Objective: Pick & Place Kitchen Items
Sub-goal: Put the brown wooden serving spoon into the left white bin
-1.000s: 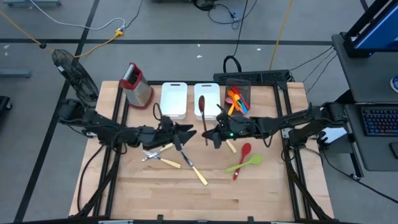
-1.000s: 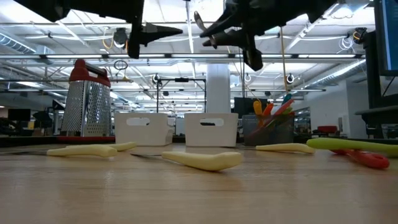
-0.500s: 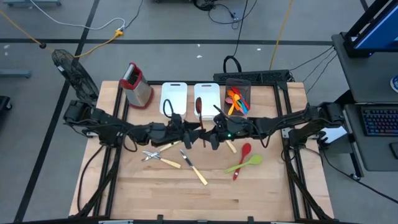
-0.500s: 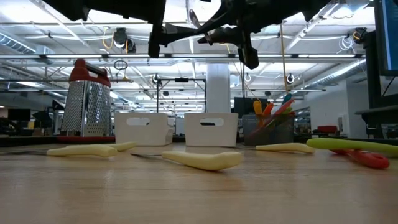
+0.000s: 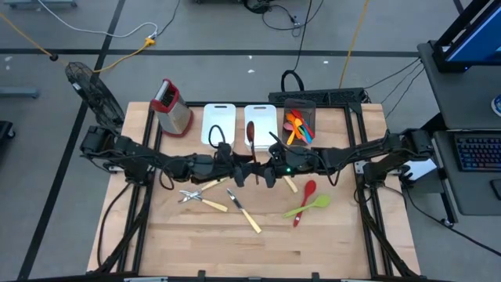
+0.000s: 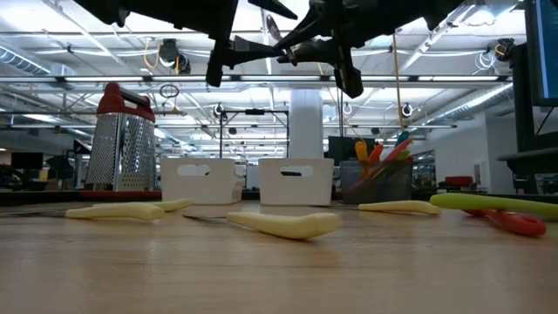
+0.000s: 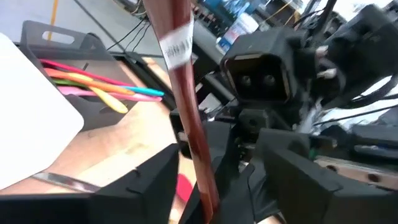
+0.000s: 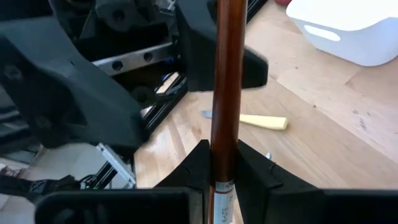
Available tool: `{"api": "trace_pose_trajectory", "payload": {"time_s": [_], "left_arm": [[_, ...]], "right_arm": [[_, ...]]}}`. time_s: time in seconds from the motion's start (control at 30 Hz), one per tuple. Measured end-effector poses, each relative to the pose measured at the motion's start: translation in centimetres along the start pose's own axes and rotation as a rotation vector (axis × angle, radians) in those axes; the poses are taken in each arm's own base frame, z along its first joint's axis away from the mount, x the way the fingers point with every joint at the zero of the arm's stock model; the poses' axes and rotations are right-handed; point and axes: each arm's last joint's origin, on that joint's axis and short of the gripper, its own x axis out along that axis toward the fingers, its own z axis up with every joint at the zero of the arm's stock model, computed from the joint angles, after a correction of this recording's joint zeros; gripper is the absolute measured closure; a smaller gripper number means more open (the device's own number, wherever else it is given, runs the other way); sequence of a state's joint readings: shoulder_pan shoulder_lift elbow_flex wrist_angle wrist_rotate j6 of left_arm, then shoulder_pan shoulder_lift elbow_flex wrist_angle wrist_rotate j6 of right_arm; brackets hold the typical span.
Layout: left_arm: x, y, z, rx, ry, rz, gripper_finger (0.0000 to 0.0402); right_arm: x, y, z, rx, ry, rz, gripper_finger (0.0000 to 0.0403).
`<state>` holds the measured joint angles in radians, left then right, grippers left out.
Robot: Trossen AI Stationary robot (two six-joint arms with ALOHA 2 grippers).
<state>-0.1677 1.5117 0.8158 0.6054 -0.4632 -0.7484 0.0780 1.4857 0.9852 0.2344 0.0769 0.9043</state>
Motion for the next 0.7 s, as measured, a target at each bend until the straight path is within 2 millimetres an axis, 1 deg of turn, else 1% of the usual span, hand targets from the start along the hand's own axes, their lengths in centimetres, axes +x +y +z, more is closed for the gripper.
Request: {"api": "trace_pose_trajectory", "payload": {"time_s": [0.1, 0.23, 0.33, 0.43, 0.53, 0.6, 0.7], "left_arm": [[0.7, -0.3, 0.0, 0.023, 0.029, 0.025, 0.0210], [2.1, -0.7, 0.3, 0.015, 0.021, 0.013, 0.0260], [2.8, -0.4, 0.4, 0.016, 0.044, 0.004, 0.0293], [3.1, -0.1, 0.6, 0.004, 0.065, -0.014, 0.0332], [3.1, -0.1, 0.6, -0.010, 0.074, -0.019, 0.0380], [3.1, -0.1, 0.5, -0.010, 0.076, -0.019, 0.0389], [3.1, 0.0, 0.4, -0.013, 0.095, -0.013, 0.0387]], "right_arm": [[0.0, 0.0, 0.0, 0.000, -0.002, 0.001, 0.0366], [-0.1, 0.3, 0.2, -0.009, -0.008, 0.010, 0.0366], [0.0, 0.2, 0.2, -0.019, -0.004, 0.004, 0.0366], [0.0, 0.2, 0.1, -0.024, -0.001, 0.003, 0.0366], [-0.1, 0.2, 0.1, -0.033, 0.004, -0.004, 0.0366], [0.0, 0.2, 0.1, -0.036, 0.006, -0.007, 0.0366], [0.0, 0.2, 0.1, -0.034, 0.007, -0.008, 0.0358]]}}
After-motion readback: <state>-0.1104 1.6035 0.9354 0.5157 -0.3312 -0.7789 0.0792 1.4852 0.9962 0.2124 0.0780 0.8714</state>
